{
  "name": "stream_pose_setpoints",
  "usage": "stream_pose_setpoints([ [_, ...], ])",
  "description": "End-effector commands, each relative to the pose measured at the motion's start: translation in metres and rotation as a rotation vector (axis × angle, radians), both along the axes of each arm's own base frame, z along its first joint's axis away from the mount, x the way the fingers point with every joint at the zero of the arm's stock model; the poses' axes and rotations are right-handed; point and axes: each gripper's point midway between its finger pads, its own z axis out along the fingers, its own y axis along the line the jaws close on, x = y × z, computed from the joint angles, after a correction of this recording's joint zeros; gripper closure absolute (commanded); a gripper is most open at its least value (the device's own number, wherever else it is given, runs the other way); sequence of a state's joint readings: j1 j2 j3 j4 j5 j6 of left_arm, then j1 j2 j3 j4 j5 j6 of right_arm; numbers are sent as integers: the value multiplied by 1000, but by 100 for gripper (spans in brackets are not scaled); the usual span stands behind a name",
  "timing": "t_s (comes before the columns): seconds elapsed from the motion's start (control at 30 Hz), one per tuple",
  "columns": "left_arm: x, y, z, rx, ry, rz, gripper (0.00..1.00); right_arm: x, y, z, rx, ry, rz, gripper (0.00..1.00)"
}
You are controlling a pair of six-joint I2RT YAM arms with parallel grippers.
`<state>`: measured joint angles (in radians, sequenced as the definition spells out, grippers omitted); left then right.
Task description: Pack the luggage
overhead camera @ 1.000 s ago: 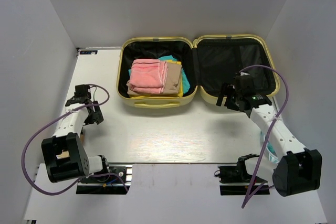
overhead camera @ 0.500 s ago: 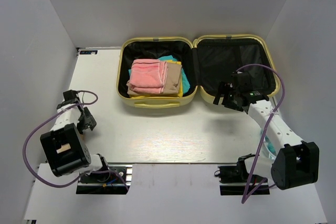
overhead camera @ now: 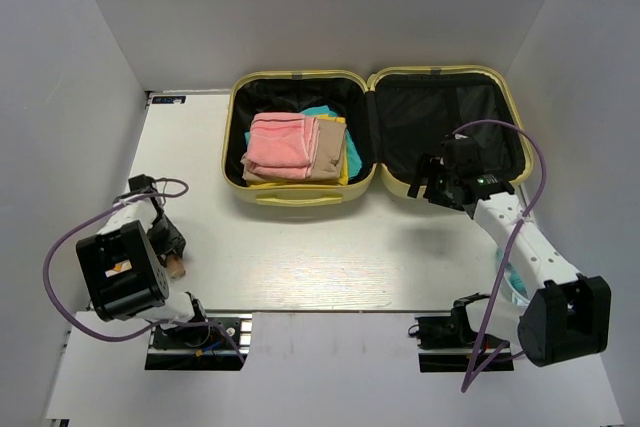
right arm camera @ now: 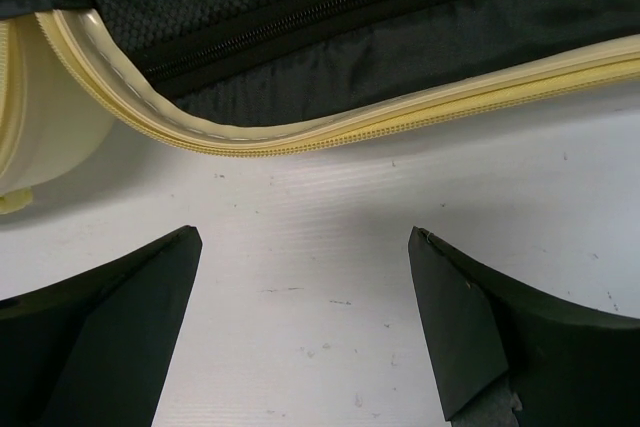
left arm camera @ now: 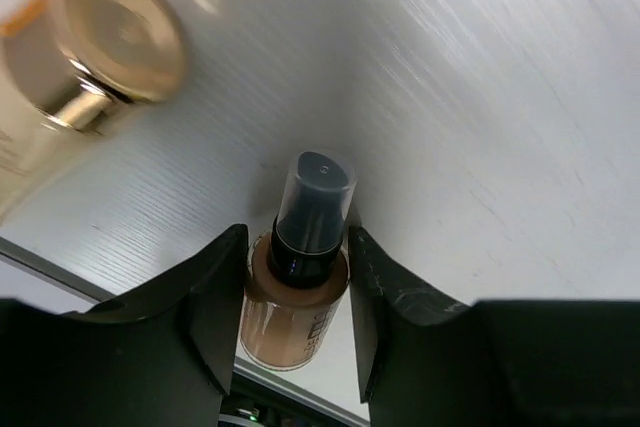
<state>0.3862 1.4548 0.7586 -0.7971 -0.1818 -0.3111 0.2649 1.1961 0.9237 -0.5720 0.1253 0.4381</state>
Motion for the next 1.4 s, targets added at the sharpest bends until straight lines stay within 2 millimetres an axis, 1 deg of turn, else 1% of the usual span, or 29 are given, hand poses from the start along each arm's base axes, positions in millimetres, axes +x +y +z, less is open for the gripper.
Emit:
stream_pose_setpoints([
  [0.0, -3, -27, -1, -72, -20, -16, 90, 5, -4, 19, -2, -98, -19, 10],
  [0.1, 15, -42, 17, -104, -115, -65, 100, 0, -12, 23, -21, -127, -38, 10],
  [0.2, 37, -55, 46, -116, -196, -134, 100, -7, -16, 28, -23, -158, -43, 10],
  [0.23, 51, -56, 65, -108, -248, -147, 100, -9, -18, 25, -30, -159, -48, 10],
  [0.3, 90, -77, 109, -136, -390, -259, 100, -12, -21, 32, -32, -195, -53, 10],
  [0.33, 100, -83, 122, -138, -427, -299, 100, -13, -25, 32, -41, -197, -66, 10],
  [0.37, 126, -95, 153, -112, -513, -379, 100, -16, -25, 31, -44, -199, -59, 10],
  [0.43, 153, -121, 169, -73, -531, -520, 100, -17, -26, 34, -43, -217, -57, 10],
  [0.47, 170, -128, 192, -58, -587, -562, 100, -18, -26, 32, -44, -216, -59, 10],
  [0.5, 174, -143, 196, -69, -579, -612, 100, -18, -26, 33, -45, -221, -57, 10],
  [0.53, 186, -144, 189, -48, -544, -623, 100, -18, -27, 32, -49, -220, -59, 10],
  [0.6, 219, -160, 197, -18, -529, -708, 100, -18, -30, 32, -64, -220, -62, 10],
  [0.63, 235, -165, 213, -1, -571, -726, 100, -18, -32, 32, -77, -219, -67, 10],
  [0.7, 263, -176, 191, 12, -507, -787, 100, -17, -34, 33, -76, -223, -88, 10],
  [0.73, 273, -177, 207, 60, -517, -796, 100, -16, -37, 35, -97, -227, -81, 10],
  [0.83, 309, -172, 195, 142, -469, -794, 96, -16, -40, 38, -117, -231, -86, 10],
  [0.87, 316, -170, 181, 144, -440, -790, 88, -17, -45, 39, -134, -231, -99, 10],
  [0.9, 324, -169, 180, 147, -448, -785, 81, -16, -46, 40, -144, -233, -97, 10],
  [0.93, 328, -170, 182, 138, -471, -773, 68, -17, -47, 38, -155, -226, -99, 10],
  [0.97, 328, -168, 182, 124, -476, -777, 39, -17, -51, 38, -170, -226, -114, 10],
  [1.0, 328, -168, 179, 123, -480, -780, 1, -17, -52, 37, -172, -225, -114, 10],
  [1.1, 318, -166, 186, 128, -508, -799, 0, -18, -50, 35, -165, -214, -106, 10],
  [1.13, 313, -165, 204, 137, -545, -798, 0, -19, -48, 34, -158, -209, -102, 10],
  [1.2, 299, -157, 208, 154, -511, -801, 0, -19, -42, 33, -138, -206, -79, 10],
  [1.23, 292, -152, 221, 172, -523, -790, 0, -19, -42, 32, -134, -202, -79, 10],
  [1.27, 272, -138, 219, 194, -466, -772, 0, -20, -38, 32, -119, -204, -64, 10],
  [1.3, 260, -122, 231, 245, -459, -730, 0, -20, -38, 31, -112, -199, -66, 10],
  [1.33, 242, -108, 217, 257, -388, -705, 0, -21, -36, 30, -108, -199, -61, 10],
  [1.37, 214, -95, 220, 263, -378, -627, 0, -23, -36, 29, -103, -195, -57, 10],
])
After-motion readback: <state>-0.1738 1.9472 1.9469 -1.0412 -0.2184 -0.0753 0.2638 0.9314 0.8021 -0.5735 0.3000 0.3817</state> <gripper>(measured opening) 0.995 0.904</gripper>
